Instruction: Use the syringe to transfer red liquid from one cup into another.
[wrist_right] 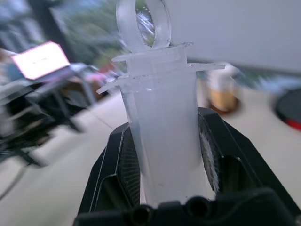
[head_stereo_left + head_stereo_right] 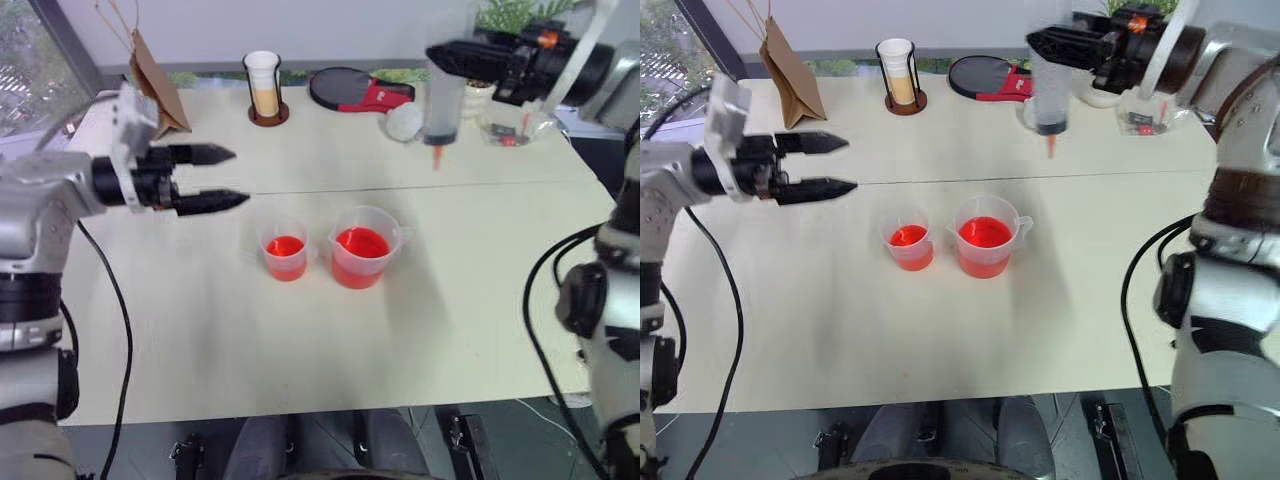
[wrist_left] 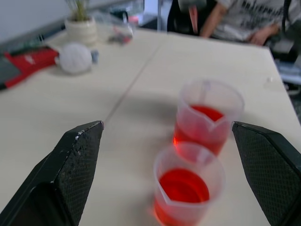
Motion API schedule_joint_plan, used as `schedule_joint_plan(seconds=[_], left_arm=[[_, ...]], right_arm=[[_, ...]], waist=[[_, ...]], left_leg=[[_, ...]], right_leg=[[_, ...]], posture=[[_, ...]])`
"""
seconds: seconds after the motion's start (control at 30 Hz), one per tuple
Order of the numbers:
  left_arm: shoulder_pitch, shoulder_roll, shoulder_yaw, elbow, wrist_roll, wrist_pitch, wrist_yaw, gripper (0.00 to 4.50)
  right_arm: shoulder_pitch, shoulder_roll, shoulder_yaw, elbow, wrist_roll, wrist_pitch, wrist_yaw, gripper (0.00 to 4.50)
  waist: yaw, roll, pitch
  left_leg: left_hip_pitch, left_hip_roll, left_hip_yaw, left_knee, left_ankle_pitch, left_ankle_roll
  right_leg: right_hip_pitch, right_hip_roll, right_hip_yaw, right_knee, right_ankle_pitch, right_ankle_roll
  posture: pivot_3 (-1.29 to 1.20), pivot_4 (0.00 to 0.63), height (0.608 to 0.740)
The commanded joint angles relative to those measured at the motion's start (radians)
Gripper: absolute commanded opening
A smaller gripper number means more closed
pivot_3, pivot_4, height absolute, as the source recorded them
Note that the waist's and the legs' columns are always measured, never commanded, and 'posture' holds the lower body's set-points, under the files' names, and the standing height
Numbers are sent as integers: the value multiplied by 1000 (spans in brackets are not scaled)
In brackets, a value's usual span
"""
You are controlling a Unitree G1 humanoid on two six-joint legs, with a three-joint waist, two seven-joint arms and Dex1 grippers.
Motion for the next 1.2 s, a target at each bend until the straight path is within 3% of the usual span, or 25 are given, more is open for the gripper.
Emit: schedule_joint_plan(seconds=[0.03, 0.27, 0.57, 1.17, 1.2], left_arm=[[-94, -5, -10, 97, 37, -38, -53, 4500], [-267, -41, -50, 236, 99, -80, -133, 4500], [-452, -239, -74, 356, 145, -186, -154, 4500], [-540, -479, -127, 656, 345, -534, -135, 4500], [-546, -488, -126, 676, 357, -557, -125, 4252]], right_arm=[[155, 106, -18, -229, 72, -81, -82, 1416], [387, 214, 80, -344, 40, -263, -157, 1416], [447, 233, 177, -274, -27, -449, -183, 1416], [529, 246, 224, -305, -20, -506, -268, 1416], [531, 246, 225, -309, -19, -505, -271, 1416]], waist=[[1, 0, 0], [-1, 1, 0], [-3, 1, 1], [-1, 1, 1], [-1, 0, 1]], left_leg=[[0, 0, 0, 0, 0, 0], [0, -2, 0, 1, 1, -1], [0, -2, 0, 1, 1, -1], [0, -1, 0, 1, 1, -1], [0, -1, 0, 1, 1, 0]], right_leg=[[1, 0, 0, 0, 0, 0], [0, 0, 2, 0, 0, 0], [0, 0, 2, 0, 0, 0], [0, 0, 2, 0, 0, 0], [0, 0, 2, 0, 0, 0]], posture=[[0, 150, 740], [0, 150, 740], [0, 150, 740], [0, 150, 740], [0, 150, 740]])
